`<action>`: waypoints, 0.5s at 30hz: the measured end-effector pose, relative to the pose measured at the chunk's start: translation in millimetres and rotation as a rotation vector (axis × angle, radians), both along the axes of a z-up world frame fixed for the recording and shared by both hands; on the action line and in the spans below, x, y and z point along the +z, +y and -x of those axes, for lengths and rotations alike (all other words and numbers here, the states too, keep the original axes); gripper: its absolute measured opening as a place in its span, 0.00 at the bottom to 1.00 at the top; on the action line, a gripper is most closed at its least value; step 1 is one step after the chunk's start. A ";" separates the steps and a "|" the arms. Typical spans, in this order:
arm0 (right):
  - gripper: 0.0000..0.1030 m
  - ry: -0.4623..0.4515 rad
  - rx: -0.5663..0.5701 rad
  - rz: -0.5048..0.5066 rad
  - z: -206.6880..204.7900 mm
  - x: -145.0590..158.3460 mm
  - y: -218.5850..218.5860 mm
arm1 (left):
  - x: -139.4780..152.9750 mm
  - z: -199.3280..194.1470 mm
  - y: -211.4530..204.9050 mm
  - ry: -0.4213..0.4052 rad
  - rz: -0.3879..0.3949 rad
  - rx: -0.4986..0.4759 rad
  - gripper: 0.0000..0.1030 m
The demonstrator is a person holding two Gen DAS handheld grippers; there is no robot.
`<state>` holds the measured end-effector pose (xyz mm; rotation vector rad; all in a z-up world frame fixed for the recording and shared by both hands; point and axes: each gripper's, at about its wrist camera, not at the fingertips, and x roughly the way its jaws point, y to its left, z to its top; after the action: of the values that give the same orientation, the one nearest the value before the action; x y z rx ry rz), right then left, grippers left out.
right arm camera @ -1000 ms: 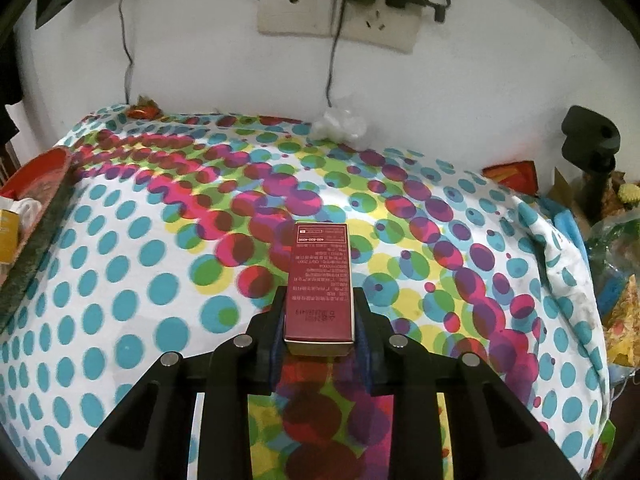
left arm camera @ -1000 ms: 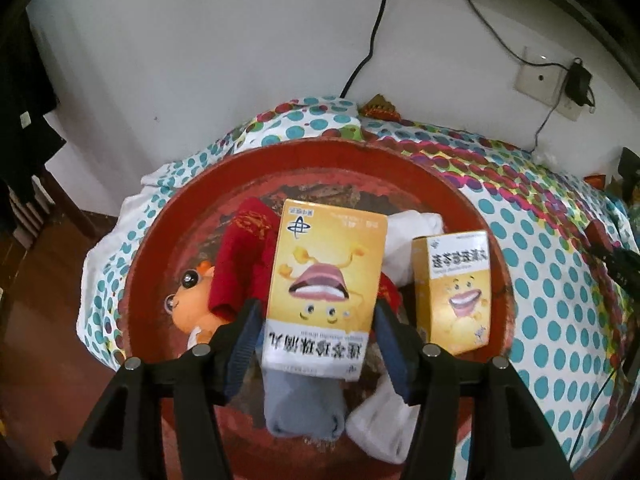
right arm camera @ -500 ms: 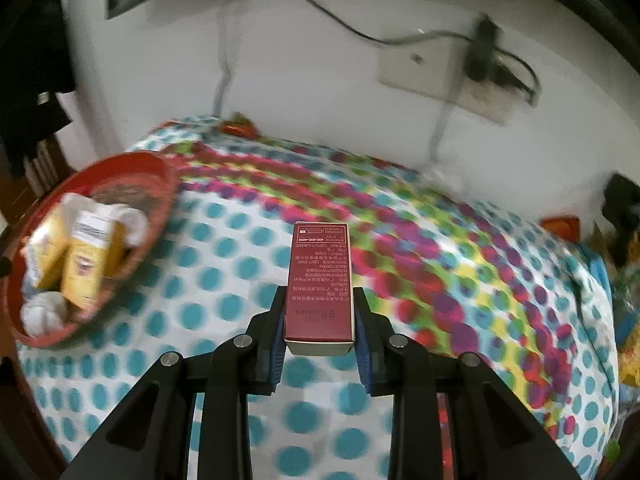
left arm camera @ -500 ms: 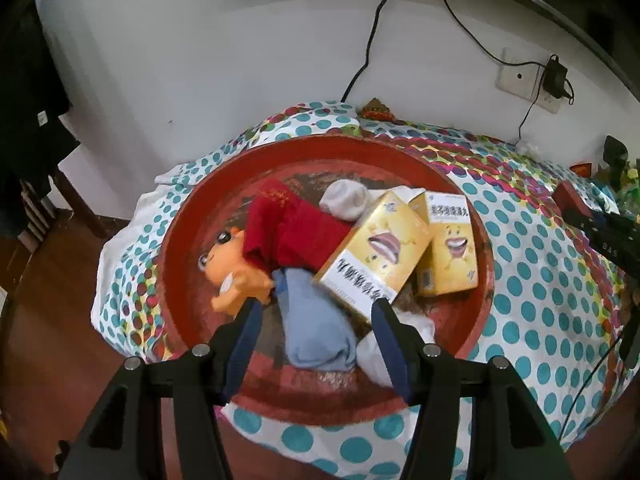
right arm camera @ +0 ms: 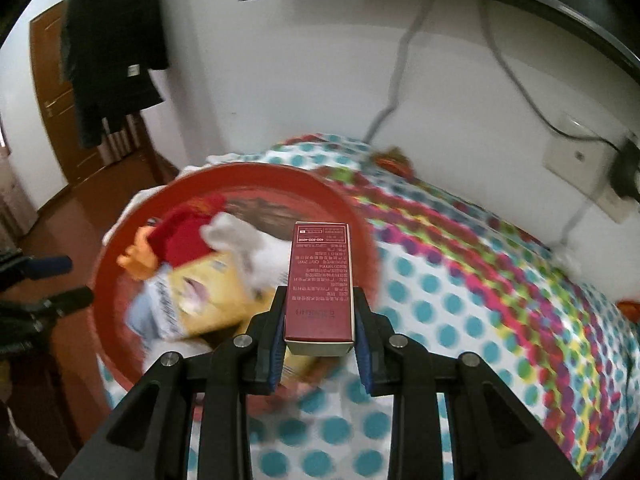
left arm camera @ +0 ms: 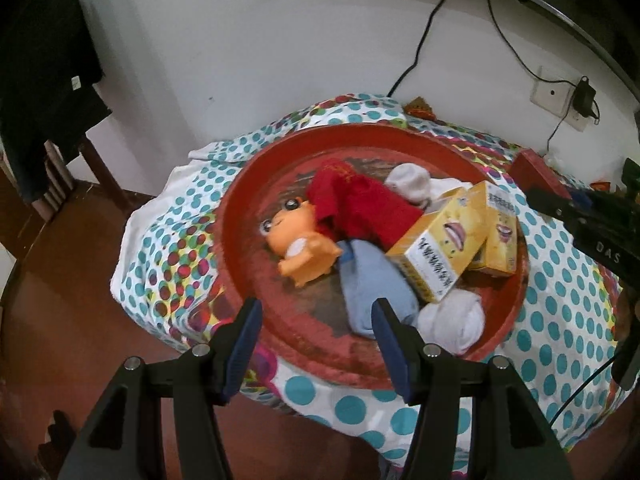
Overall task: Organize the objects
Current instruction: 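Carry the small red box onto the red tray and open the right tool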
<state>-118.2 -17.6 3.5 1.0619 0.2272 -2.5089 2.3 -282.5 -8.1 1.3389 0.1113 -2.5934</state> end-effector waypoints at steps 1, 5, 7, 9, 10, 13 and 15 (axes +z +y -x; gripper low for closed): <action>0.27 -0.001 0.010 0.000 -4.4 2.3 -6.2 | -0.4 -0.6 -1.9 -0.002 0.003 0.005 0.57; 0.27 -0.009 0.050 -0.005 -9.8 6.6 -26.7 | -1.2 -3.8 -10.1 -0.003 -0.012 0.020 0.57; 0.27 -0.020 0.064 -0.006 -6.9 6.5 -32.0 | -1.4 -5.4 -14.1 -0.003 -0.011 0.029 0.57; 0.27 -0.025 0.073 -0.021 -10.9 10.9 -33.7 | -2.3 -6.0 -18.1 -0.006 -0.010 0.041 0.57; 0.27 -0.027 0.076 -0.030 -10.7 12.2 -37.9 | -3.0 -6.5 -20.7 -0.008 -0.014 0.046 0.57; 0.27 -0.039 0.075 -0.057 0.5 6.0 -50.3 | -4.5 -7.6 -27.6 -0.015 -0.009 0.072 0.57; 0.27 -0.053 0.070 -0.077 3.5 7.6 -53.6 | -5.5 -8.3 -32.2 -0.017 0.005 0.091 0.57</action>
<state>-121.7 -71.2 11.1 1.1295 0.3423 -2.4236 10.6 -314.7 -13.6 1.3222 0.1591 -2.5051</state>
